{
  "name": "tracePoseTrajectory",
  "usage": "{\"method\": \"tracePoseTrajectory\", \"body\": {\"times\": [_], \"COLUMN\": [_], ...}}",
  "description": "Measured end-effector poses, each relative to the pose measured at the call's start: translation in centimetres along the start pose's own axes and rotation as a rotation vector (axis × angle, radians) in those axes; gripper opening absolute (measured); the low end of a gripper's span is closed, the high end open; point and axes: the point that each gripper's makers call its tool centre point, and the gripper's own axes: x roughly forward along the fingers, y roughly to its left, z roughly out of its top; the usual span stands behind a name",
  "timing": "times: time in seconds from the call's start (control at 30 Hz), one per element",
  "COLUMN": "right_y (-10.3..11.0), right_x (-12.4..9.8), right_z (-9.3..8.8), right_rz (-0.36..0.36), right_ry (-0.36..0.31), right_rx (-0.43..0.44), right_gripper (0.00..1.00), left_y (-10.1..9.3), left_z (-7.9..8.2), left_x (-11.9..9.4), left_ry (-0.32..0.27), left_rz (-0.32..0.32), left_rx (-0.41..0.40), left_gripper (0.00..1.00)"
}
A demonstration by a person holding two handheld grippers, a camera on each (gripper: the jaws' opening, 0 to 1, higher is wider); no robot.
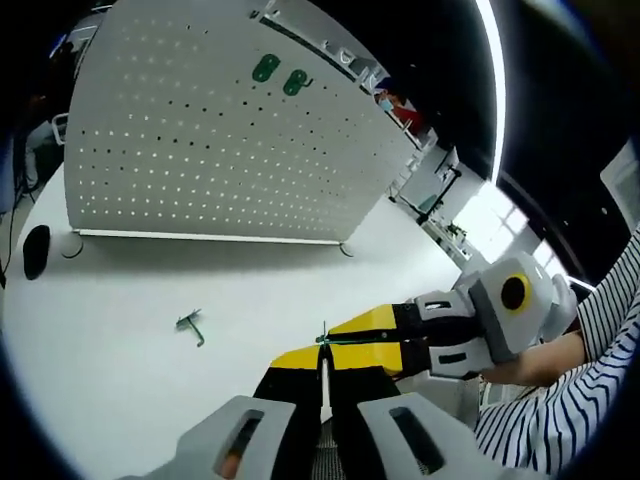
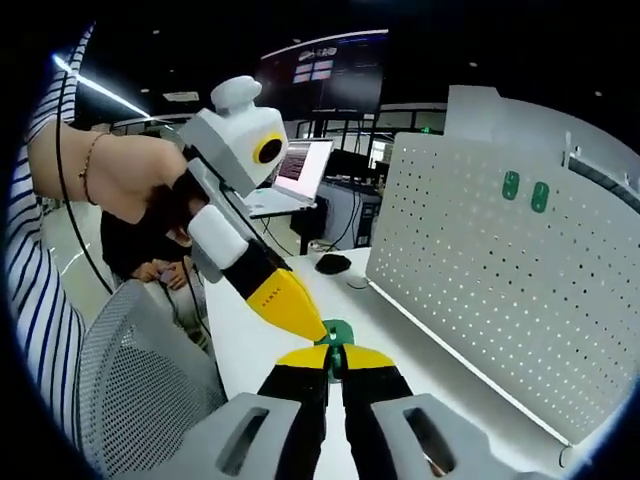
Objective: Insert the hook assembly into the mounting plate slot until the hook locks in place.
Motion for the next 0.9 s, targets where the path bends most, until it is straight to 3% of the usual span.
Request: {"method": "tracePoseTrajectory", "body": {"times": [0.2, 0.43, 0.67, 0.9], "right_y": [0.0, 0.5, 0.2, -0.1], "right_x": [-0.1, 0.3, 0.5, 0.5], "right_z": [0.1, 0.2, 0.9, 1.1], "right_rz": [0.016, 0.043, 0.054, 0.054], "right_ry": [0.004, 0.024, 0.026, 0.03], "right_rx": [0.107, 0.063, 0.037, 0.031], "right_gripper": [0.01, 0.0, 0.0, 0.0], "left_y": [-0.3, -0.2, 0.3, 1.7], "left_z": [0.1, -0.3, 0.8, 1.2], "left_x": [-0.3, -0.7, -0.8, -1.4], "left_ry": [-0.02, -0.052, -0.126, -0.16], "left_rz": [-0.019, -0.045, -0.047, 0.007], "left_rx": [-0.027, -0.039, -0.06, -0.044], "left_gripper": [0.01, 0.01, 0.02, 0.24]}}
